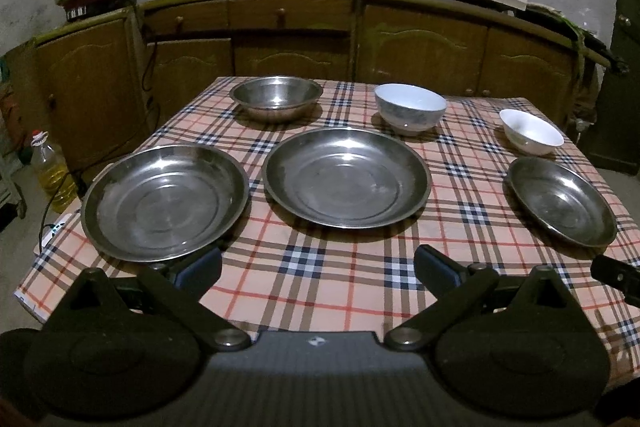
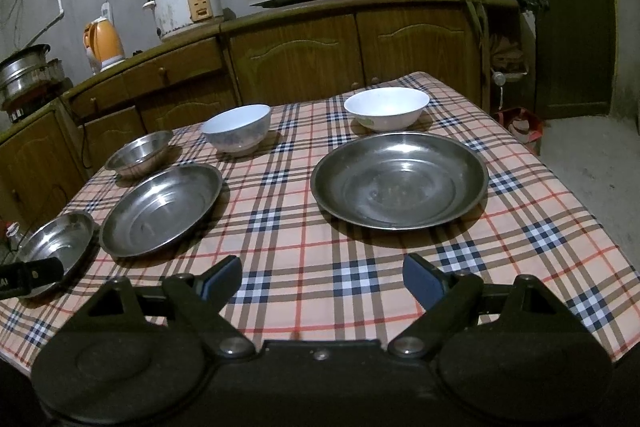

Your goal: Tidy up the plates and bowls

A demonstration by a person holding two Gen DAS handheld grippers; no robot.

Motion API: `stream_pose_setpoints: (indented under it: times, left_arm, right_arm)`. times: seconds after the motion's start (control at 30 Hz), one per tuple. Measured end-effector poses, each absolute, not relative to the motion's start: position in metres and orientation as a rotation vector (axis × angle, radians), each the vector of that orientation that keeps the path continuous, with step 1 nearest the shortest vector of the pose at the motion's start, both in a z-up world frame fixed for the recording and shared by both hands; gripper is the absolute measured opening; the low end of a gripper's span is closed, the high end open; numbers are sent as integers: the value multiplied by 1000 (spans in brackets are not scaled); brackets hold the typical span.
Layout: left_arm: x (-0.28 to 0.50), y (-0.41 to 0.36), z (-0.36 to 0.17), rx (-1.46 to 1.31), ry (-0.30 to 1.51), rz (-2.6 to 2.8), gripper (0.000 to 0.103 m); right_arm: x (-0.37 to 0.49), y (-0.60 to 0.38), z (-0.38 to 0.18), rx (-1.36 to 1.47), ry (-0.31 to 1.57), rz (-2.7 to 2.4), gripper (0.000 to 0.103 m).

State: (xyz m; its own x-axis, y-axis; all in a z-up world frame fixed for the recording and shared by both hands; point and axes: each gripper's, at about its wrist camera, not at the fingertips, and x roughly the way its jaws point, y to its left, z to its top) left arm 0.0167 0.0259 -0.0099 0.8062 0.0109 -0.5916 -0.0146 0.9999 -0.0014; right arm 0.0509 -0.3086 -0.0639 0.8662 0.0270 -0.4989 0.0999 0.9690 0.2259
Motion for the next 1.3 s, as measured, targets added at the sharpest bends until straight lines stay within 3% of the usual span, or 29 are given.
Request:
stream_pose_setpoints:
  times: [1.3]
  left_arm:
    - [58,60,-33,-45,702,78,103]
  right_arm:
    - [91,-291,-76,194,564,-19,103]
